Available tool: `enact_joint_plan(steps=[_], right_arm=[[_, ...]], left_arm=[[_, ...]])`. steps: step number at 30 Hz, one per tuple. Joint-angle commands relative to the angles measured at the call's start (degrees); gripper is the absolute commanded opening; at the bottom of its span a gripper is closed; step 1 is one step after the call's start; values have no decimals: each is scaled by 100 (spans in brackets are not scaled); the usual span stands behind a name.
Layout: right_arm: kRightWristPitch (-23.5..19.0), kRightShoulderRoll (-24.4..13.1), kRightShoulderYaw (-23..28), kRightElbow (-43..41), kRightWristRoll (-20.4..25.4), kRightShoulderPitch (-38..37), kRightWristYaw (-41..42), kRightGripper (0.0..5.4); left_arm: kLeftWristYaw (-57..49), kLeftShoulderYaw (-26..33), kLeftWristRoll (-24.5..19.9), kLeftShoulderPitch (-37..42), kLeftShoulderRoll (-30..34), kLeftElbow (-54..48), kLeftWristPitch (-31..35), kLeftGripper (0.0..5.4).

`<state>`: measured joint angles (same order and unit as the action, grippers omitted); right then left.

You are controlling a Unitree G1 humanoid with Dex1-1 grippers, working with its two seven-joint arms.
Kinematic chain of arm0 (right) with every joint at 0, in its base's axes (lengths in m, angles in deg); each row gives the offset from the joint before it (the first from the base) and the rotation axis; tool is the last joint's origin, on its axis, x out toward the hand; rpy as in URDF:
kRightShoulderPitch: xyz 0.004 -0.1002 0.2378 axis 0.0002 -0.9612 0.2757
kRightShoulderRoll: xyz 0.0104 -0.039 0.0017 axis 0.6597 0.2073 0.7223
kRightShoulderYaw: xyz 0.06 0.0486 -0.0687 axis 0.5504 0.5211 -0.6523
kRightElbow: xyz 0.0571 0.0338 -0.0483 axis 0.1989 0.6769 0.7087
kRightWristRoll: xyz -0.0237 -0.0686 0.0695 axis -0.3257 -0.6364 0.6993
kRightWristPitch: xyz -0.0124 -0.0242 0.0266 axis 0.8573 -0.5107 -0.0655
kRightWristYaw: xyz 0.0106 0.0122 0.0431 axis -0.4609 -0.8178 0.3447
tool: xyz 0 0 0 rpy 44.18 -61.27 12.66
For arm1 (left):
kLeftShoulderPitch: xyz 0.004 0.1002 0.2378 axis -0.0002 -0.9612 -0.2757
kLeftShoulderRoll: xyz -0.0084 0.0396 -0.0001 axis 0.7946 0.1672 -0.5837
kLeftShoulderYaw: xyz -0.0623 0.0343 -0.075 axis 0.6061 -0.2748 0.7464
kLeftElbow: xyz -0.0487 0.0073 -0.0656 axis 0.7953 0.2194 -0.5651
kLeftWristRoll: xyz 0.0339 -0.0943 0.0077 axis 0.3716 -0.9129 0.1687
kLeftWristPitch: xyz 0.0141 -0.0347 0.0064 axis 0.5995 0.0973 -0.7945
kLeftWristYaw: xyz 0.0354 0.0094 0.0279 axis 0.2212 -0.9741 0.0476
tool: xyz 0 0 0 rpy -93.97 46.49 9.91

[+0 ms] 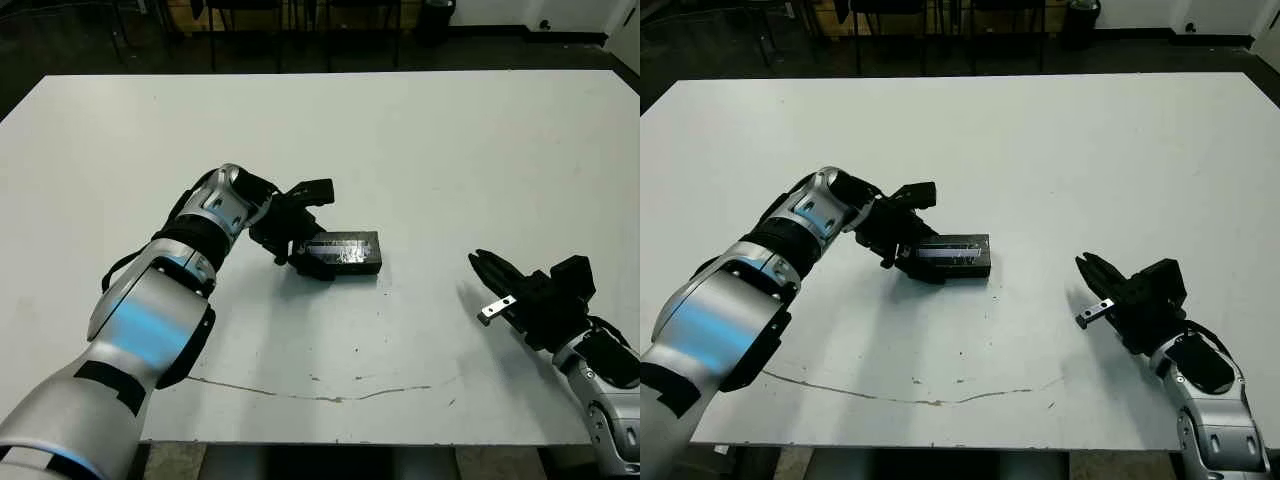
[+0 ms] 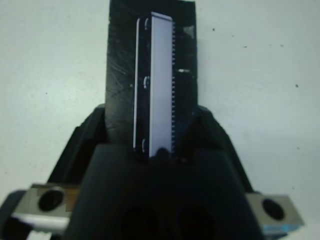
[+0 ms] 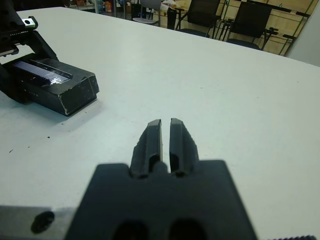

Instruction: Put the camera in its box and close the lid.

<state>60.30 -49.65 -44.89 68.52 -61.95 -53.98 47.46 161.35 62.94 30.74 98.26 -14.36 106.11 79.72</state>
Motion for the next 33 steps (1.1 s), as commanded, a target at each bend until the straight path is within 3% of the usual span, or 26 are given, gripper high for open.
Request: enact_joint_plan(steps=[1, 13, 16, 21, 24, 28, 33], right_arm=[[93, 7, 16, 139, 0, -54, 57, 0], [-62, -30, -8, -6, -9, -90, -19, 0], [-83, -63, -27, -93, -70, -132, -61, 0], [-345, -83, -56, -326, -135, -176, -170, 0], [-143, -68, -58, -246, -145, -166, -77, 0], [-358, -49, -37, -346, -79, -184, -122, 0], [-208, -14, -48, -234, -96, -157, -78, 0]], left_arm=[[372, -402, 372, -798, -397, 340, 145, 279], [40, -379, 364, -1147, -273, 315, -41, 279], [-68, -464, 436, -1240, -212, 282, -380, 279], [-291, -589, 573, -1211, -62, 247, -581, 368], [-454, -601, 573, -1269, 55, 195, -822, 418], [-508, -580, 561, -1311, 206, 152, -944, 478], [-374, -456, 419, -1335, 496, 71, -832, 538]])
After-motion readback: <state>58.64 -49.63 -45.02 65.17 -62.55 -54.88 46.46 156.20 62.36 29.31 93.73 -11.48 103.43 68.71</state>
